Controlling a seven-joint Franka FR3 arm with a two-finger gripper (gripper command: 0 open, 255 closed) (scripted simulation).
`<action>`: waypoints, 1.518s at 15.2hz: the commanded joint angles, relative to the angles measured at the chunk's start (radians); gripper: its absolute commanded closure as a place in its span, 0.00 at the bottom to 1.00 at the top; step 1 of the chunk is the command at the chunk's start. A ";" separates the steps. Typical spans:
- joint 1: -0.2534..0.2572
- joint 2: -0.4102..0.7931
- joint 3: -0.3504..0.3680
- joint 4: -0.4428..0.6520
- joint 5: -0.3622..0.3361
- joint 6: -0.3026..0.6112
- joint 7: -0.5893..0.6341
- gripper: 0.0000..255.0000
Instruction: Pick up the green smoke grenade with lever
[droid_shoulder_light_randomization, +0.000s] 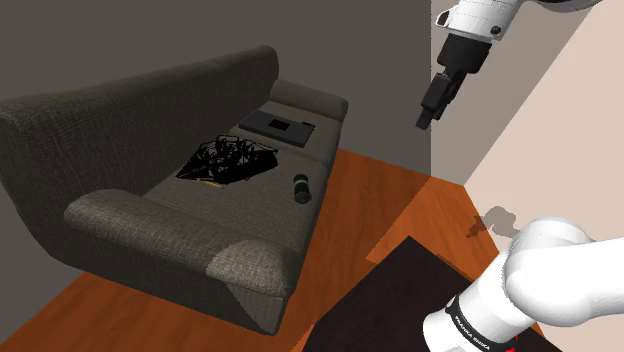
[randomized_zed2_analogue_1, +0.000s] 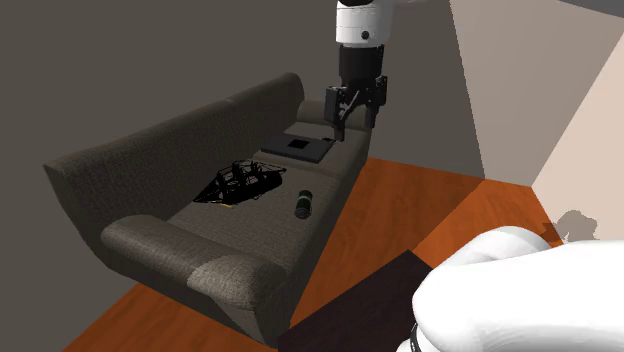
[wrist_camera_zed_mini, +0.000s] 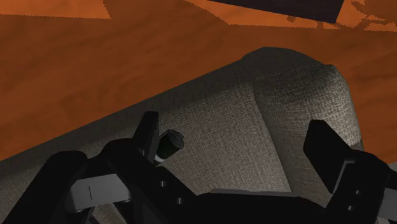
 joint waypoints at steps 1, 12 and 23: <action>0.000 0.000 0.000 0.000 0.000 0.000 0.000 0.00; -0.045 0.276 0.042 -0.086 0.014 0.352 0.161 0.00; -0.086 0.657 0.058 -0.005 -0.010 0.642 0.321 0.00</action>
